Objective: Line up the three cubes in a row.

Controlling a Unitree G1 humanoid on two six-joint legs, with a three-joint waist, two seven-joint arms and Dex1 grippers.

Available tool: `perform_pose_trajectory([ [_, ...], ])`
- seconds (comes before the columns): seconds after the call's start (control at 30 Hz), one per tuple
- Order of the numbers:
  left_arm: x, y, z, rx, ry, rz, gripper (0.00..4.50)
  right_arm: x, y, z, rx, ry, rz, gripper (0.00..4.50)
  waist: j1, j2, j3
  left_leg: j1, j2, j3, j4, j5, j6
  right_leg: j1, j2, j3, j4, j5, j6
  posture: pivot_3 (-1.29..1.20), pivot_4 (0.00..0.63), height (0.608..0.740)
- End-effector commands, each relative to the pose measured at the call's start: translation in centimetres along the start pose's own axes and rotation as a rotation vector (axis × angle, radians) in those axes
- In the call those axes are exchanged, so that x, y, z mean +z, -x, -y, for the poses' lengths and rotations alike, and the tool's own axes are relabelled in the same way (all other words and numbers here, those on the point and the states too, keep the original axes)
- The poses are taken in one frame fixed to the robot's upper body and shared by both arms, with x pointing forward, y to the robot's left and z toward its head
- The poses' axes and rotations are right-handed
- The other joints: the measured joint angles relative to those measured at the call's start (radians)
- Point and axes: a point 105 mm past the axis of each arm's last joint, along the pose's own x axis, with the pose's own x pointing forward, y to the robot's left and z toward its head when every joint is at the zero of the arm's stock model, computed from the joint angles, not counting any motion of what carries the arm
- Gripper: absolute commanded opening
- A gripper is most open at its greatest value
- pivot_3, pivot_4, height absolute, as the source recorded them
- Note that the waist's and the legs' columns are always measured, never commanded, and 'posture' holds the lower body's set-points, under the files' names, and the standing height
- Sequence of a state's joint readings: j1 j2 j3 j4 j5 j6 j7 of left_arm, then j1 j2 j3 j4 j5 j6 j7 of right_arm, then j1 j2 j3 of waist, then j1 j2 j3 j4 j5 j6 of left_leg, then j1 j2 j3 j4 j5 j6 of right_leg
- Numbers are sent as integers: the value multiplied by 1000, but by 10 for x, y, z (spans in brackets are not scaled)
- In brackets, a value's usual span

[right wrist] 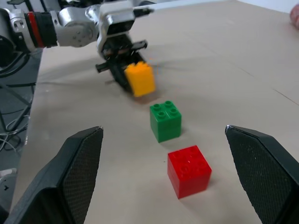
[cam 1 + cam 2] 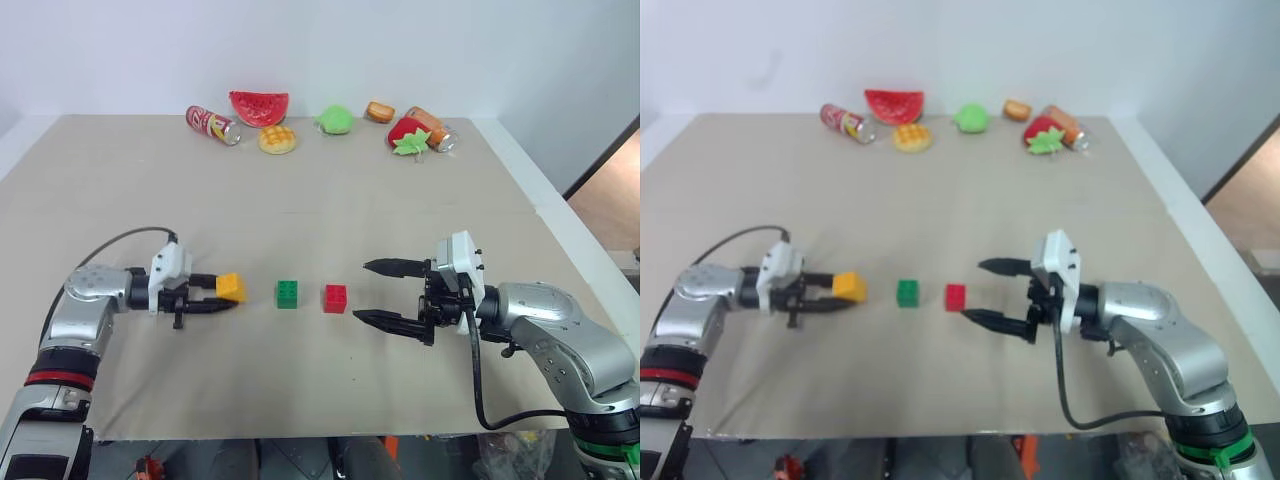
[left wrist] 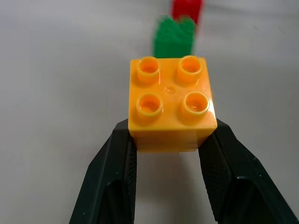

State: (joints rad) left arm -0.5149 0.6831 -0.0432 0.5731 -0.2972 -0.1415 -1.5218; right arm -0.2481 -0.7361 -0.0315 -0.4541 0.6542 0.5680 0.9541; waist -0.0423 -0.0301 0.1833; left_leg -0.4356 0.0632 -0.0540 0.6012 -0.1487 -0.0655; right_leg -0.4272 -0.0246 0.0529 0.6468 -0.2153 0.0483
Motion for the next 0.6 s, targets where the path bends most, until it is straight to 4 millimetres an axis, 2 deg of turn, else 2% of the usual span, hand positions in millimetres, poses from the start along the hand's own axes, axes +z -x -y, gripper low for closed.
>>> perform_pose_trajectory([
  [0.03,0,8,-7,-24,-47,-38,1298,11,4,-4,-10,49,16,4360,0,0,0,0,0,0,0,0,0,0,0,0,0,0,0,0,150,740],
  [0.4,3,-9,-16,-122,-150,-96,1298,10,1,-8,-32,40,26,4360,7,0,0,0,0,0,2,0,0,2,-1,0,1,0,0,0,150,740],
  [0.6,18,-27,-23,-160,-186,-69,1298,8,1,-9,-44,34,26,4360,19,0,0,0,0,0,3,1,1,2,0,0,1,1,1,0,150,740],
])
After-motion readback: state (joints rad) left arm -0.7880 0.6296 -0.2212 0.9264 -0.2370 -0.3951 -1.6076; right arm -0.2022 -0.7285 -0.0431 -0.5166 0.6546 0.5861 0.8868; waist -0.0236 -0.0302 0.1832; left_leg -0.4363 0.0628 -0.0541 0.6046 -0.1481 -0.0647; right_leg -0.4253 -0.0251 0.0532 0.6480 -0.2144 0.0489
